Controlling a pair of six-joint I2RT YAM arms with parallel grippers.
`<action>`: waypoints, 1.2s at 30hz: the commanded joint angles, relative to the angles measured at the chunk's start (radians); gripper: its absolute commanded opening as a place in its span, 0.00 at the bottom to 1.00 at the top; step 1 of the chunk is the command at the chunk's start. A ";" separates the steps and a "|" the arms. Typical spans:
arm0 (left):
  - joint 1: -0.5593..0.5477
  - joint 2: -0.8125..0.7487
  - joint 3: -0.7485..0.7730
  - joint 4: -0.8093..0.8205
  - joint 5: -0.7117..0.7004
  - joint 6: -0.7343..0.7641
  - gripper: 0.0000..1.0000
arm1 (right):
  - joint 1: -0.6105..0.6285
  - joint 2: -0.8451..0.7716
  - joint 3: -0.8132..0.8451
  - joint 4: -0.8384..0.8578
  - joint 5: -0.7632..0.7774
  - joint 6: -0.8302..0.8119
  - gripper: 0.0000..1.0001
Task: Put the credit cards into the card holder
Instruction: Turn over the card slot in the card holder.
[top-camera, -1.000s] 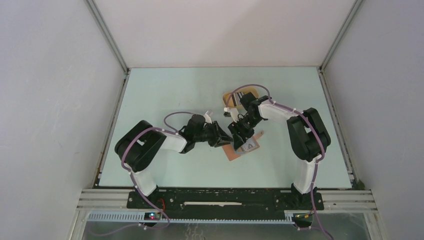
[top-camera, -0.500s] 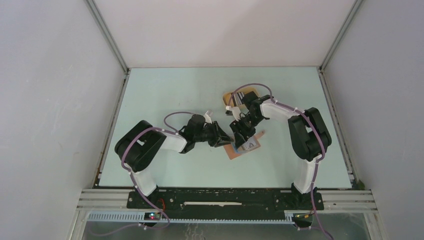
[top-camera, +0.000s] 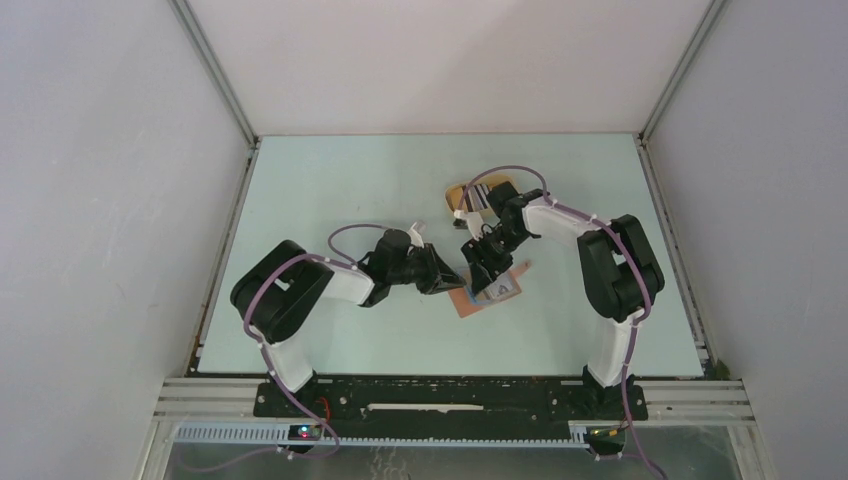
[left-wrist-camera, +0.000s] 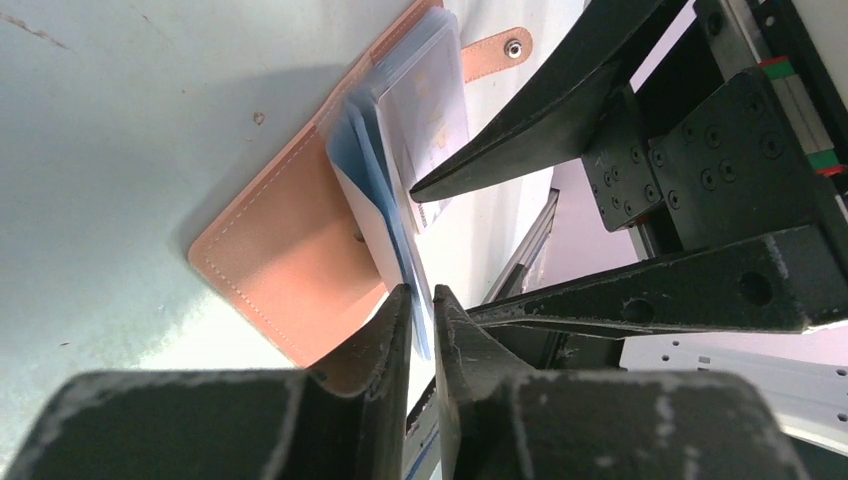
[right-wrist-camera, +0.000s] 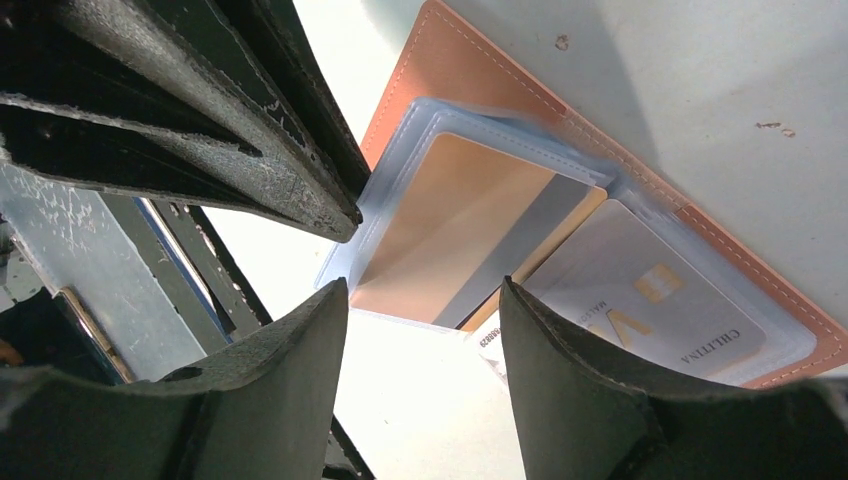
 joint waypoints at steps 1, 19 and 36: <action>-0.003 0.005 0.017 0.033 0.008 -0.006 0.18 | -0.017 -0.049 -0.002 0.020 0.014 0.005 0.65; -0.002 0.023 0.083 -0.125 -0.007 0.045 0.22 | -0.024 -0.056 -0.002 0.018 0.010 0.005 0.64; -0.004 0.070 0.183 -0.243 0.011 0.093 0.30 | -0.034 -0.080 -0.001 0.020 -0.031 0.006 0.69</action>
